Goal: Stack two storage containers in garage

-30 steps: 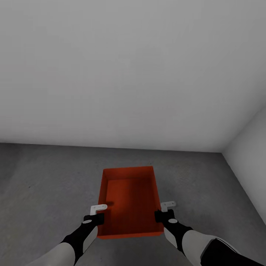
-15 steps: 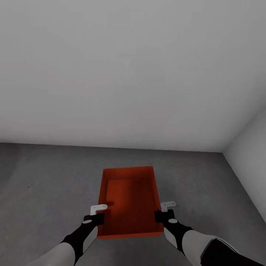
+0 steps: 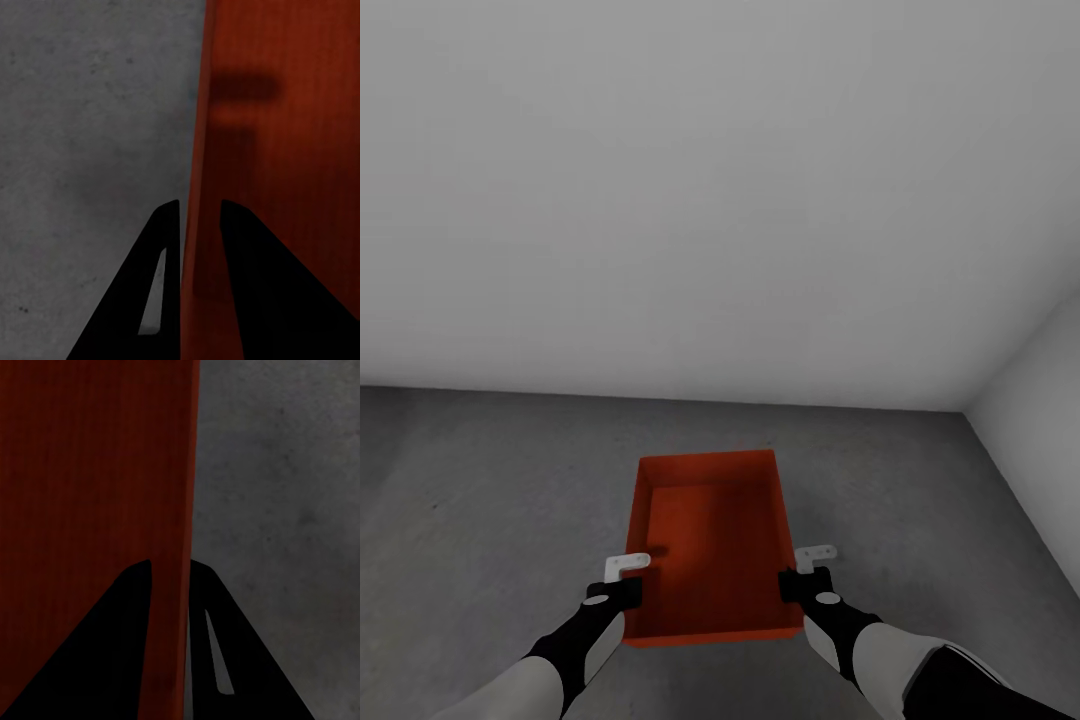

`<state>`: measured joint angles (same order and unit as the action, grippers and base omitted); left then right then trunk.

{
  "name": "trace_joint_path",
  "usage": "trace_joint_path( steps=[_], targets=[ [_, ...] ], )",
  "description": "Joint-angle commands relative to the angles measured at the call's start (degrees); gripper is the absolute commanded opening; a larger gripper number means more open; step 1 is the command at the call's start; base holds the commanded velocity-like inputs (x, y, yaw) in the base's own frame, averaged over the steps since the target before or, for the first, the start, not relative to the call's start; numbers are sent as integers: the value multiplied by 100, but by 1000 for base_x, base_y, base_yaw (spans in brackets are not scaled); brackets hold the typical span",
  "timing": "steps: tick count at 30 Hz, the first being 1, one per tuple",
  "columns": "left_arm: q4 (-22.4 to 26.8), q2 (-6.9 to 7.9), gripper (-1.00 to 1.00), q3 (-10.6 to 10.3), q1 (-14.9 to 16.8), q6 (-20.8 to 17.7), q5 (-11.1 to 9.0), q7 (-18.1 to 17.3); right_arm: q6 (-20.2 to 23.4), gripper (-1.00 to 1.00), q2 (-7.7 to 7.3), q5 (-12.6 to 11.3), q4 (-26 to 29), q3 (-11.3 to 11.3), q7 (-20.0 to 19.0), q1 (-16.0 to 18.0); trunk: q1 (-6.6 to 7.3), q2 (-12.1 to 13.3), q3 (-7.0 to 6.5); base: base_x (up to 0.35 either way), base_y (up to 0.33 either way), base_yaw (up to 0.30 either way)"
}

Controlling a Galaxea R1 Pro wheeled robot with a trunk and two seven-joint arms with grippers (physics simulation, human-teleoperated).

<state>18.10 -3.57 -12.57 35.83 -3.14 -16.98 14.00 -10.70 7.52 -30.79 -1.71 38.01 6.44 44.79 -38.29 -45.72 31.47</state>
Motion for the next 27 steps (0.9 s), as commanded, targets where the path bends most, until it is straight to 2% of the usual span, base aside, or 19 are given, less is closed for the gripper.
trace_joint_path(
  steps=[1, 27],
  targets=[
    [27, 14, -100, 158, 3, -38, 72, 297, -11, -100, 4, 20, -5, -336, -214, 4, -23, -46, 18, 0, 0, 0],
    [27, 14, -100, 158, 3, -38, 72, 297, -11, -100, 4, 20, -5, -338, -214, 4, -594, -1089, 264, 0, 0, 0]
  ],
)
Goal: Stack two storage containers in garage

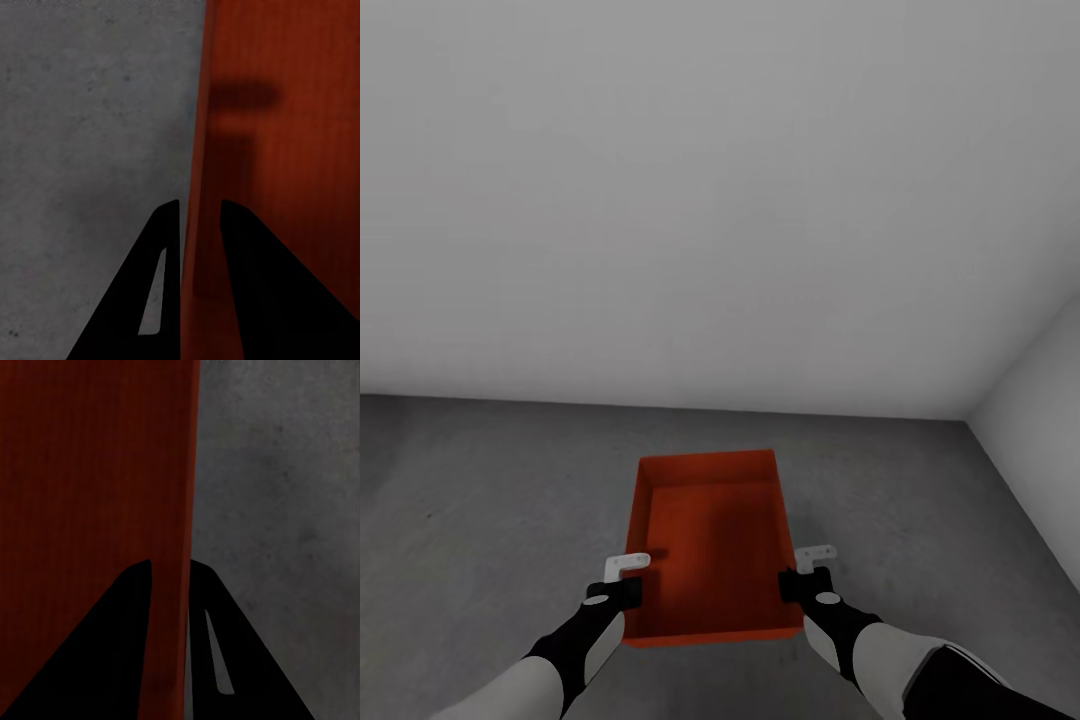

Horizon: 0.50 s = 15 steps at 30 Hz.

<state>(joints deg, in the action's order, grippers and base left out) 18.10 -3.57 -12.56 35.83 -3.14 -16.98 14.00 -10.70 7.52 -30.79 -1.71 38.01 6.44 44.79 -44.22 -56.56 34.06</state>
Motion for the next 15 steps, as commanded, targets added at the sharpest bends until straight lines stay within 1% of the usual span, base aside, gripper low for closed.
trace_joint_path(
  steps=[1, 8, 15],
  targets=[
    [27, 14, -100, 157, 3, -38, 72, 297, -11, -100, 4, 20, -5, -337, -214, 4, -23, -45, 14, 0, 0, 0],
    [27, 14, -100, 157, 3, -38, 72, 297, -11, -100, 4, 20, -5, -336, -214, 4, -177, -326, 85, 0, 0, 0],
    [27, 14, -100, 157, 3, -38, 72, 297, -11, -100, 4, 20, -5, -333, -214, 4, -330, -607, 202, 0, 0, 0]
  ],
)
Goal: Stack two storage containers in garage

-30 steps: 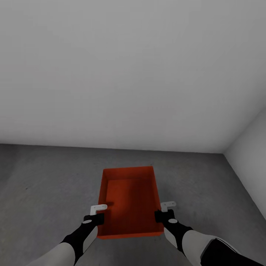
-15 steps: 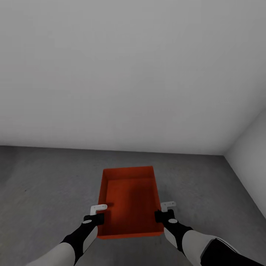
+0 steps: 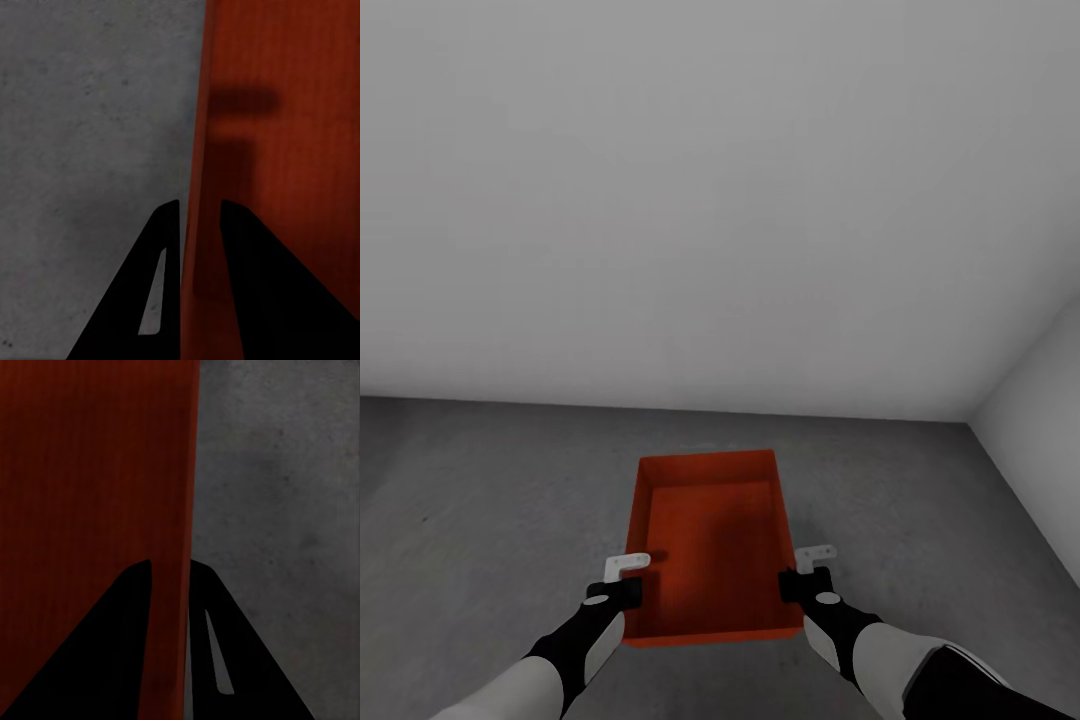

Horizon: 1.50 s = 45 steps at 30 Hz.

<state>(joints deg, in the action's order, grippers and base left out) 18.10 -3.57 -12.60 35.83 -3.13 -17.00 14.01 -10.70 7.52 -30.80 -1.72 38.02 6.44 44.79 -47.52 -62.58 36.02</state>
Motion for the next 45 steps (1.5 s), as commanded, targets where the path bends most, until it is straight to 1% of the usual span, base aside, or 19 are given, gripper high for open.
trace_joint_path(
  steps=[1, 40, 45],
  targets=[
    [27, 15, -100, 162, 3, -38, 74, 295, -11, -100, 4, 22, -4, -337, -213, 4, -23, -45, 23, 0, 0, 0],
    [27, 15, -100, 162, 3, -38, 66, 286, -11, -100, 5, 22, -4, -336, -213, 4, -879, -1609, 723, 0, 0, 0],
    [27, 15, -100, 162, 3, -38, 66, 286, -11, -100, 12, 17, -4, -335, -212, 4, -989, -1810, 812, 0, 0, -125]
  ],
)
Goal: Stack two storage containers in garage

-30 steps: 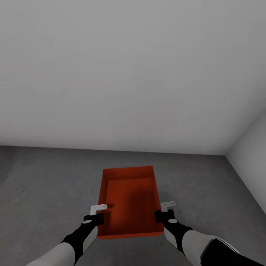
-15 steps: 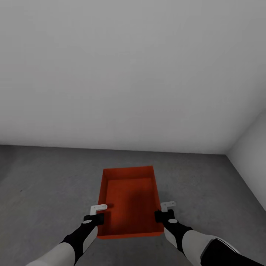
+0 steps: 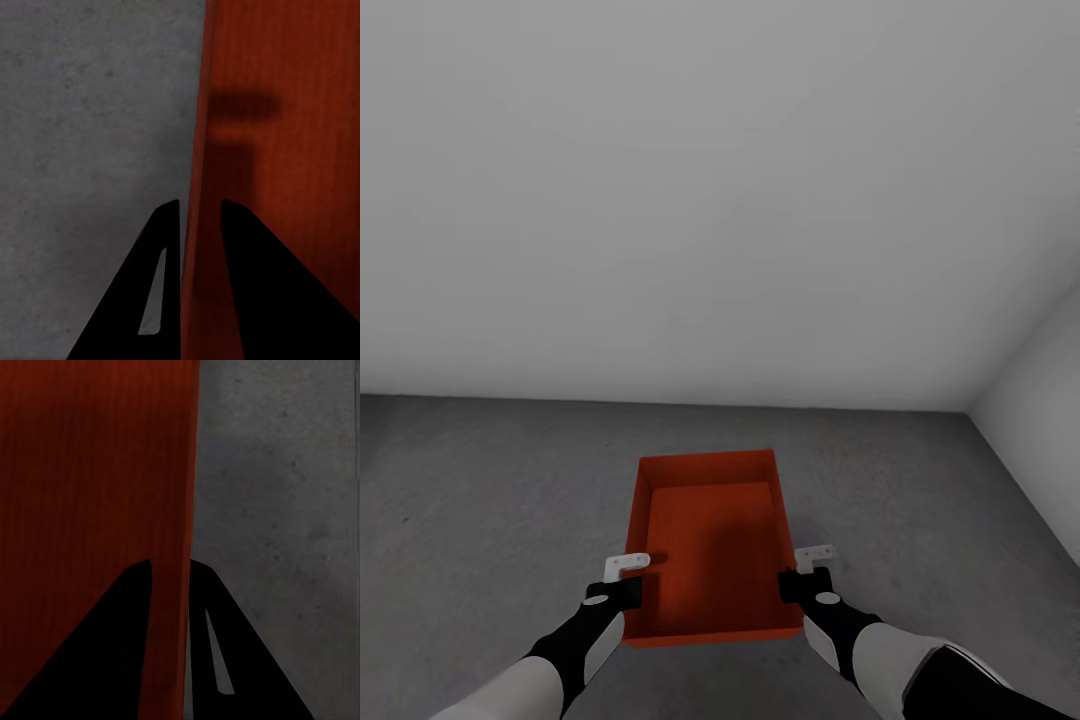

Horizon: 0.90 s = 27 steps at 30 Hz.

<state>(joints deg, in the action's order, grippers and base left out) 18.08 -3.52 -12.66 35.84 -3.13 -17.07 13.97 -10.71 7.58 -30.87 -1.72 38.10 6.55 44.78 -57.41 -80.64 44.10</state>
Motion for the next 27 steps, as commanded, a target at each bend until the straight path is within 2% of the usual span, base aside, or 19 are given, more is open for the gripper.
trace_joint_path(
  steps=[1, 10, 27],
  targets=[
    [29, 9, -100, 167, 2, -39, 72, 290, -10, -100, 6, 24, -3, -341, -223, 4, -22, -44, 22, 0, 0, -240],
    [29, 9, -100, 167, 2, -39, 72, 290, -10, -100, 7, 25, -3, -342, -224, 4, -220, -405, 184, 0, 0, -246],
    [-19, 1, -100, 167, 2, -39, 85, 282, -10, -100, 6, 28, -3, -347, -222, 4, -593, -1087, 489, 0, 0, -17]
  ],
)
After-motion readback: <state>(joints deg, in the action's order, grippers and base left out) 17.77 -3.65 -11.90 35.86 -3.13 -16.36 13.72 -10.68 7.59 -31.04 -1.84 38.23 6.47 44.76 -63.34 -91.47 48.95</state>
